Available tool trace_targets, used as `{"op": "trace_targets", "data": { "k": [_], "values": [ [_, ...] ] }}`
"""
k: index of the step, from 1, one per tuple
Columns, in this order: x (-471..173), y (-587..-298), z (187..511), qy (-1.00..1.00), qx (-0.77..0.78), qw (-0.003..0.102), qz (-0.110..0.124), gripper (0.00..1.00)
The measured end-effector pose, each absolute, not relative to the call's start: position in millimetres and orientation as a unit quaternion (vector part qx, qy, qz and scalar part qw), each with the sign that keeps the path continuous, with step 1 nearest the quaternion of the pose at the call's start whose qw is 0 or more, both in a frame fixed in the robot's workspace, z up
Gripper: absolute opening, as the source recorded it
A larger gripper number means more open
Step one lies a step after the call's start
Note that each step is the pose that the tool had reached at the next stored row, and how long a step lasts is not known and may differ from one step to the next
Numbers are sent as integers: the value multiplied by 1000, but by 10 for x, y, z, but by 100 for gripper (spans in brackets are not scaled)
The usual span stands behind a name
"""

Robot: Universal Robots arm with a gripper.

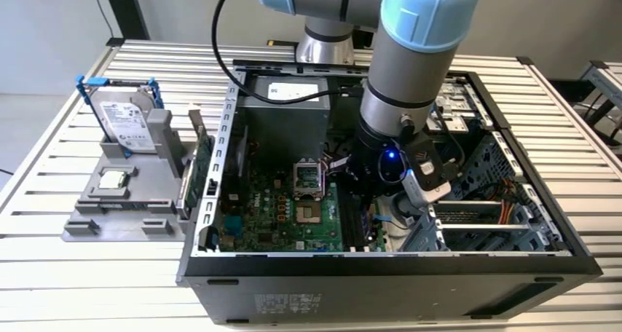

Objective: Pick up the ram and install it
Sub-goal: 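Insert the ram into the slot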

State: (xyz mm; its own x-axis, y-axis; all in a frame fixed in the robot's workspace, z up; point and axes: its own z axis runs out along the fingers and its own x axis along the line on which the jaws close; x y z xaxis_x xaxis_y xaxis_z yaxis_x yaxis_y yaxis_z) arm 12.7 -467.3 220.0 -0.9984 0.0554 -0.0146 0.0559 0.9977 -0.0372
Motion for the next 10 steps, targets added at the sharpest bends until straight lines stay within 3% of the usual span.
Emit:
{"op": "trace_targets", "data": {
  "k": [10],
  "values": [
    [126, -4673, 2210, 999, 28, 6, -19, 0]
  ]
}}
